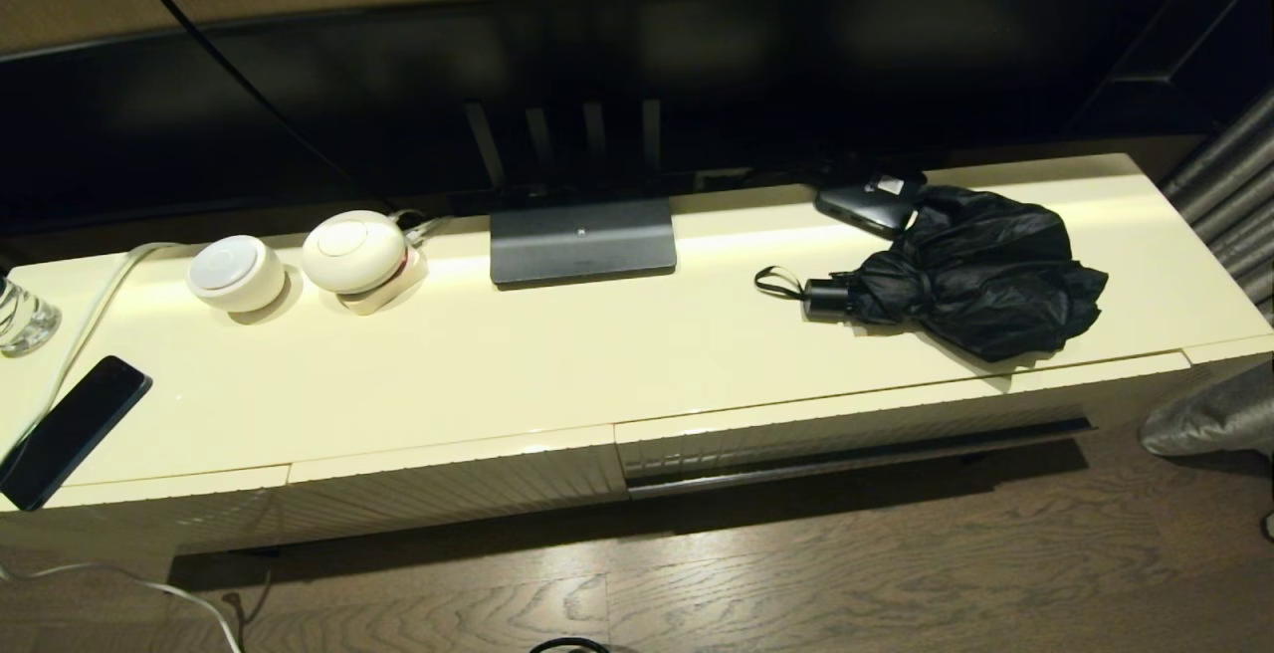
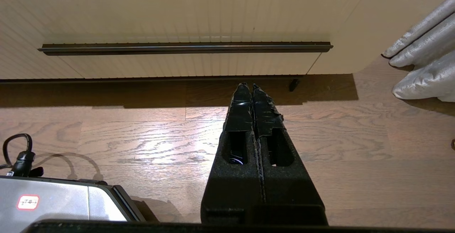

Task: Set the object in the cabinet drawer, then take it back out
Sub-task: Open the drawer

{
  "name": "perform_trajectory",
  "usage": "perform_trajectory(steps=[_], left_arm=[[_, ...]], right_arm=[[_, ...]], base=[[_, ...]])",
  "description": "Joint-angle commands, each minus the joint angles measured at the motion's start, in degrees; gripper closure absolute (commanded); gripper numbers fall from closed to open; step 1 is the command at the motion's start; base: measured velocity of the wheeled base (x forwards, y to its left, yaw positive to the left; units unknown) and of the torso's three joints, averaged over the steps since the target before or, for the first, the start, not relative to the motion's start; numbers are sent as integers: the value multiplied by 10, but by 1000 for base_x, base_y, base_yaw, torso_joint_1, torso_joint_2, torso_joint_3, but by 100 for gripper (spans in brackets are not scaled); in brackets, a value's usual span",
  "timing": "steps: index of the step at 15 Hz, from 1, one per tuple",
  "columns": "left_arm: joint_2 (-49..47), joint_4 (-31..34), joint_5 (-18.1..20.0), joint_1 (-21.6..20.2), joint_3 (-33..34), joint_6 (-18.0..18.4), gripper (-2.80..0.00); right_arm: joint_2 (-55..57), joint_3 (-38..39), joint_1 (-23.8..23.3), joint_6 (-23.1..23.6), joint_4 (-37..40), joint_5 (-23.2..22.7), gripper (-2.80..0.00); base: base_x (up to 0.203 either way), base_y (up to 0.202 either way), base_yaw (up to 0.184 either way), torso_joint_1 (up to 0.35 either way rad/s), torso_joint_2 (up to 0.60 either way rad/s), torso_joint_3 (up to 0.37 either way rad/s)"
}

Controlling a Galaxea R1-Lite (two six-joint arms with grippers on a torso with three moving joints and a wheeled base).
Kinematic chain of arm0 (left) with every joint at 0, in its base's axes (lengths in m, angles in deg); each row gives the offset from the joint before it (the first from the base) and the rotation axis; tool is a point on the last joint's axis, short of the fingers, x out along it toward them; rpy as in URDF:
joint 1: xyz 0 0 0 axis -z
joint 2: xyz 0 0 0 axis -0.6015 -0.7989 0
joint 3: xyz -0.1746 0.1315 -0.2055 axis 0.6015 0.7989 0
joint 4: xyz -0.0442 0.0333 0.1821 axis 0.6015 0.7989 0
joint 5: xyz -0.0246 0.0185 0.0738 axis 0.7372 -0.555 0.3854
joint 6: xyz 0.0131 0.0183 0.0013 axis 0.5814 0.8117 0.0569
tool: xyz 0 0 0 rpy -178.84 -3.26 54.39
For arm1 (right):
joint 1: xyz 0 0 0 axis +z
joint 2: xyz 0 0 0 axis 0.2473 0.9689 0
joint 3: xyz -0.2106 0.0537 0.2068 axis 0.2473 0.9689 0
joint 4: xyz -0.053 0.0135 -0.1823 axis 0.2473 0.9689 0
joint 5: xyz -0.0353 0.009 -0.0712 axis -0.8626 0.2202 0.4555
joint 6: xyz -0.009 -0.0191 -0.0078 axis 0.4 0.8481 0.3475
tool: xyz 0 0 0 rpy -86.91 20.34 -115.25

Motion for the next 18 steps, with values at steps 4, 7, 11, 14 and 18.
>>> perform_trajectory(steps=[4,7,11,14,18], left_arm=[[-1,0,0,0,2,0,0],[-1,0,0,0,2,0,0],[-1,0,0,0,2,0,0],[-1,0,0,0,2,0,0],[-1,0,0,0,2,0,0]], right_arm=[[0,0,0,13,1,0,0],[0,1,0,14,1,2,0],[-1,-1,-1,30,4,3,0],[-1,-14,-1,39,6,2,0],[39,-185,-1,44,54,-7,0]], base=[[0,0,0,0,0,0],[0,0,0,0,0,0],[0,0,0,0,0,0],[0,0,0,0,0,0],[0,0,0,0,0,0]])
